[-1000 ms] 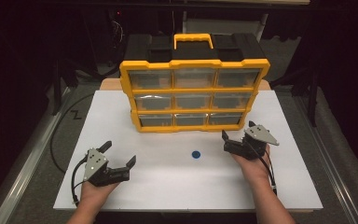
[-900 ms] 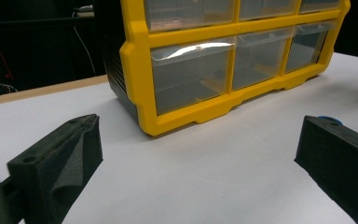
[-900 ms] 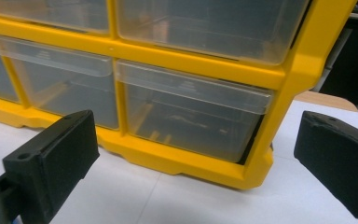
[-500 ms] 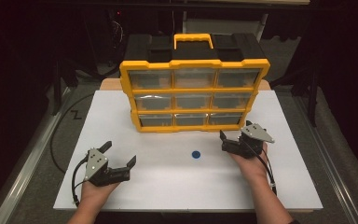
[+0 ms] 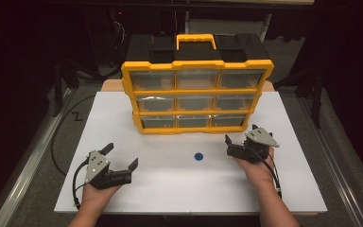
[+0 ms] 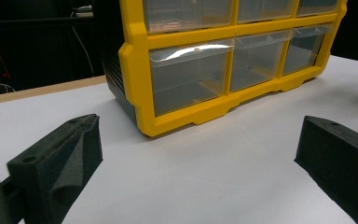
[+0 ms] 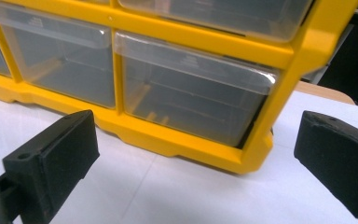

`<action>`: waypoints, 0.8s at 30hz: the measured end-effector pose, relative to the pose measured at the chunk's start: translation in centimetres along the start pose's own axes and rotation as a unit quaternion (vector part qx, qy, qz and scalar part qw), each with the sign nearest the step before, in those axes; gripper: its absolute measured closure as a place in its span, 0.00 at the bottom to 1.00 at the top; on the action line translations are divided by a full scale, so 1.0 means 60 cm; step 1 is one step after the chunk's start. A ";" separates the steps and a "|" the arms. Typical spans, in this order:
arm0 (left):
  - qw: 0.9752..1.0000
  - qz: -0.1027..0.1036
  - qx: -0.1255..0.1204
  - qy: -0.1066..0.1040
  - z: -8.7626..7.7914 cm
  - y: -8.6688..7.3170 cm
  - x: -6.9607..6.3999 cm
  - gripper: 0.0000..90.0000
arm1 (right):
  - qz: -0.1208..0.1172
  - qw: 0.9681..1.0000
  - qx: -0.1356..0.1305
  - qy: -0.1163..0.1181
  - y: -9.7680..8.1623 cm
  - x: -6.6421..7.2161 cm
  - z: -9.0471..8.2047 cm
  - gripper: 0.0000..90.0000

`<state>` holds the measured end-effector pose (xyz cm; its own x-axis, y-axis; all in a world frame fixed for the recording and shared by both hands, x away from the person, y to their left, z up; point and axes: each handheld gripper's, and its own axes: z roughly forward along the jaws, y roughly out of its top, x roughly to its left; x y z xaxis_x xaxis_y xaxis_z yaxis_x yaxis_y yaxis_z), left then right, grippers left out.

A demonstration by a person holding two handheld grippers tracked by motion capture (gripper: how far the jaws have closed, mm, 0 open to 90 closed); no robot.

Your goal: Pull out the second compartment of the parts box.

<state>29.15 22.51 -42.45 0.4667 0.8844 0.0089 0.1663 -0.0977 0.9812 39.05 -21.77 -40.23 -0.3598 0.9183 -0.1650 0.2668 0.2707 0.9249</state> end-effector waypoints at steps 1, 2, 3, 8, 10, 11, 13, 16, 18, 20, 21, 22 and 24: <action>1.000 0.000 -0.001 0.000 0.000 0.000 0.000 0.01 | -0.002 1.000 0.001 -0.001 -0.001 -0.001 -0.001 0.01; 1.000 0.000 -0.001 -0.001 0.000 0.000 0.000 0.01 | -0.003 1.000 0.003 -0.002 -0.003 -0.002 -0.002 0.01; 1.000 0.000 -0.001 -0.001 0.000 0.000 -0.001 0.01 | -0.005 1.000 0.006 -0.002 -0.004 -0.003 -0.004 0.01; 1.000 0.002 -0.003 -0.001 -0.002 0.001 -0.001 0.01 | -0.013 1.000 0.009 0.002 -0.013 -0.007 -0.013 0.01; 1.000 0.001 -0.003 -0.001 -0.002 0.001 -0.001 0.01 | -0.013 1.000 0.011 0.004 -0.017 -0.008 -0.016 0.01; 1.000 0.001 -0.004 -0.001 -0.001 0.001 -0.001 0.01 | -0.015 1.000 0.012 0.005 -0.020 -0.009 -0.017 0.01; 1.000 0.002 -0.004 -0.001 -0.001 0.001 -0.002 0.01 | -0.012 1.000 0.016 0.005 -0.023 -0.010 -0.019 0.01; 1.000 0.002 -0.004 0.000 -0.001 0.001 -0.002 0.01 | -0.014 1.000 0.014 0.004 -0.024 -0.010 -0.019 0.01; 1.000 0.004 -0.003 -0.001 0.000 0.001 -0.002 0.01 | -0.017 1.000 0.012 0.002 -0.023 -0.010 -0.019 0.01; 1.000 0.004 -0.003 -0.001 0.000 0.001 -0.003 0.01 | -0.023 1.000 0.014 0.000 -0.023 -0.009 -0.019 0.01; 1.000 0.004 -0.003 -0.001 0.001 0.000 -0.003 0.01 | -0.024 1.000 0.015 -0.001 -0.024 -0.009 -0.018 0.01; 1.000 0.005 -0.002 -0.002 0.001 0.000 -0.003 0.01 | -0.023 1.000 0.017 0.001 -0.023 -0.010 -0.018 0.01; 1.000 0.006 0.000 -0.003 0.001 0.000 -0.004 0.01 | -0.019 1.000 0.017 0.001 -0.023 -0.011 -0.018 0.01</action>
<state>29.11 22.27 -42.45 0.4746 0.8800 0.0188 0.1603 -0.1074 0.9812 37.95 -23.04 -41.04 -0.3728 0.9063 -0.1993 0.2823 0.3154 0.9060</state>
